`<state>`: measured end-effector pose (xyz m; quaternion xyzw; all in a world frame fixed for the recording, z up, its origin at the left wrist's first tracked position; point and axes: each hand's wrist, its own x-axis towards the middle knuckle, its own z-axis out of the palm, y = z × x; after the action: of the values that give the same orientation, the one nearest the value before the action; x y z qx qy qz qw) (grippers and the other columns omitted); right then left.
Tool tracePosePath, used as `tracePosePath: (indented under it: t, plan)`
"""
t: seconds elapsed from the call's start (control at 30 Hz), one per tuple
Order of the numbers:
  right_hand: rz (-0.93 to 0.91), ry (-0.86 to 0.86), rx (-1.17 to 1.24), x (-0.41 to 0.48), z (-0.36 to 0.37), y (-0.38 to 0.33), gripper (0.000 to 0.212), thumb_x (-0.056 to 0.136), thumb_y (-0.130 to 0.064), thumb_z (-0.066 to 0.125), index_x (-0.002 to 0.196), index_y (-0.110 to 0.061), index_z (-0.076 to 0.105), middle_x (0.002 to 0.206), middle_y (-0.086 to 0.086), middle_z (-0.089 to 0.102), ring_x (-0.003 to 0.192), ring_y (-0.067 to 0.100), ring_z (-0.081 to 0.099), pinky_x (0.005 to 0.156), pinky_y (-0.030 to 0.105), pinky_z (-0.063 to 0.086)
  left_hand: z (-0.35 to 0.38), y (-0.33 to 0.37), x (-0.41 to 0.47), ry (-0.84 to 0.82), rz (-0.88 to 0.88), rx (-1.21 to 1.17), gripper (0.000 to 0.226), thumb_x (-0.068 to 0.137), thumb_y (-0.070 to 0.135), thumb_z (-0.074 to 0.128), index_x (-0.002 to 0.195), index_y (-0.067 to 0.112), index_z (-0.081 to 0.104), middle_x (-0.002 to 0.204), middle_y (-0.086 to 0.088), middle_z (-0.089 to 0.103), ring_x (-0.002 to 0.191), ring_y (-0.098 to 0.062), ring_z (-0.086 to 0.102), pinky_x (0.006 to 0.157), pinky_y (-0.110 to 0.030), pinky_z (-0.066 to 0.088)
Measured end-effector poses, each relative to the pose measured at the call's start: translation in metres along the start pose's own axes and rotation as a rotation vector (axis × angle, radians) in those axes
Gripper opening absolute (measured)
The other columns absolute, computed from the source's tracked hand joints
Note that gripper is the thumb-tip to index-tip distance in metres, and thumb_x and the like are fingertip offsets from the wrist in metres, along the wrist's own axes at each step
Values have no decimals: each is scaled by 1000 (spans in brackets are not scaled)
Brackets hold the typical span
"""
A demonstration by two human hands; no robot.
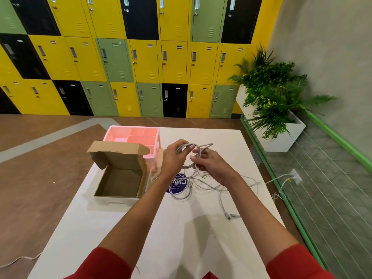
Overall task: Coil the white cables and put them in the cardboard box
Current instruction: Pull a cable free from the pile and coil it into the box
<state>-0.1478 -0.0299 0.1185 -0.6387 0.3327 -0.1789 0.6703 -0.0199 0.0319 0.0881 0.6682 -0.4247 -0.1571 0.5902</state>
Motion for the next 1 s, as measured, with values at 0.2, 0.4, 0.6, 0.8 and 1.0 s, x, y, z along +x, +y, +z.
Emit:
tracePosePath:
  t: [0.2, 0.4, 0.6, 0.8, 1.0]
  plan:
    - [107, 48, 48, -5, -2, -14, 62, 78, 2, 74, 124, -2, 33, 94, 17, 65, 69, 21, 68, 62, 23, 56, 1, 0, -1, 90, -20, 14, 15, 86, 26, 69, 84, 12, 68, 76, 4, 68, 70, -5, 59, 63, -14, 42]
    - [188, -99, -7, -10, -7, -28, 49, 77, 4, 74, 113, -2, 40, 76, 16, 68, 69, 24, 70, 75, 30, 55, 0, 3, 1, 228, -14, 56, 20, 87, 26, 68, 85, 6, 69, 75, 4, 67, 71, -11, 57, 60, -12, 38]
    - [54, -268, -199, -15, -8, -23, 25, 79, 3, 72, 101, 0, 61, 71, 8, 67, 74, 26, 67, 92, 41, 50, -2, 1, 1, 303, -57, 49, 23, 87, 30, 68, 87, 7, 68, 77, 2, 68, 73, -15, 59, 64, -24, 43]
    - [-11, -360, -221, -24, -13, -25, 24, 82, 6, 67, 105, 6, 60, 81, 19, 68, 69, 20, 70, 76, 27, 57, -5, -1, -1, 362, -82, 37, 19, 87, 28, 69, 86, 8, 68, 73, 5, 63, 67, -10, 54, 57, -10, 36]
    - [-41, -397, -223, -31, -15, -27, 23, 84, 7, 64, 105, 5, 57, 86, 22, 68, 65, 17, 69, 68, 23, 55, -14, 1, 8, 390, -84, 16, 13, 87, 23, 68, 79, 16, 61, 70, 4, 60, 70, -15, 52, 53, -15, 34]
